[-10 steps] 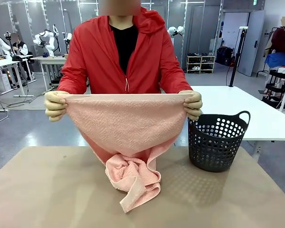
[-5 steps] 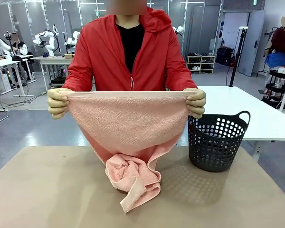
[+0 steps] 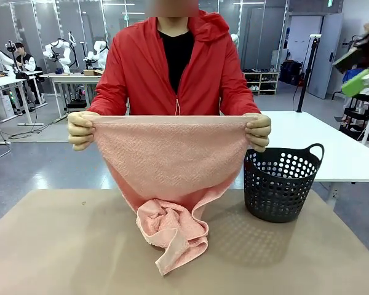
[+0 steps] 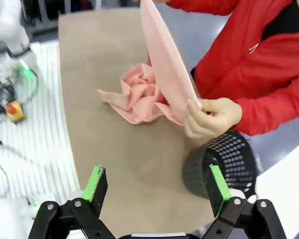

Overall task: Fold the towel.
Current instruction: Grab the top end of the 100 cm Hotel Towel extended by the human.

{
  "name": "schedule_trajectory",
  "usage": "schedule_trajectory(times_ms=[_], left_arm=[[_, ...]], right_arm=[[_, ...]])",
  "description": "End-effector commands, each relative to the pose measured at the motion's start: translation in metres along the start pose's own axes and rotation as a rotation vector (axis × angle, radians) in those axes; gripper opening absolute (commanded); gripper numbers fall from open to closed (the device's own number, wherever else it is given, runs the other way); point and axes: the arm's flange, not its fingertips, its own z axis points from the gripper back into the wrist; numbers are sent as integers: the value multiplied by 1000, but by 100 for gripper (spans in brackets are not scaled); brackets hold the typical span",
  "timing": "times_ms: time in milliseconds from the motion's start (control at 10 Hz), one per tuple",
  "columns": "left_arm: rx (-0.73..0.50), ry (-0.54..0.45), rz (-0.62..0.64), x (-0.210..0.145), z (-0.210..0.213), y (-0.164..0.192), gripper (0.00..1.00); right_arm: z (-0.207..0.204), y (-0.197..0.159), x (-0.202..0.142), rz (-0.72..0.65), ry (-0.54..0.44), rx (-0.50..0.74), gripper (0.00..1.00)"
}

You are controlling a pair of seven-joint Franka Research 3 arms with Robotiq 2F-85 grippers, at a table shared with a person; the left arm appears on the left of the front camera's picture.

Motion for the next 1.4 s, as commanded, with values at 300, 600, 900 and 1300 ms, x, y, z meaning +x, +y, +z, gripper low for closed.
schedule_trajectory(times_ms=[300,600,900,1300], left_arm=[[140,118,-239,7,-52,-23,100],[116,164,-273,18,-49,-21,100],[120,146,-284,15,-52,-21,100],[22,174,-252,88,-91,-2,100]], right_arm=[[-48,5,39,82,144,-37,100],[-35,9,38,145,111,-49,100],[-35,6,38,165,106,-34,100],[-86,-32,99,283,200,78,100]])
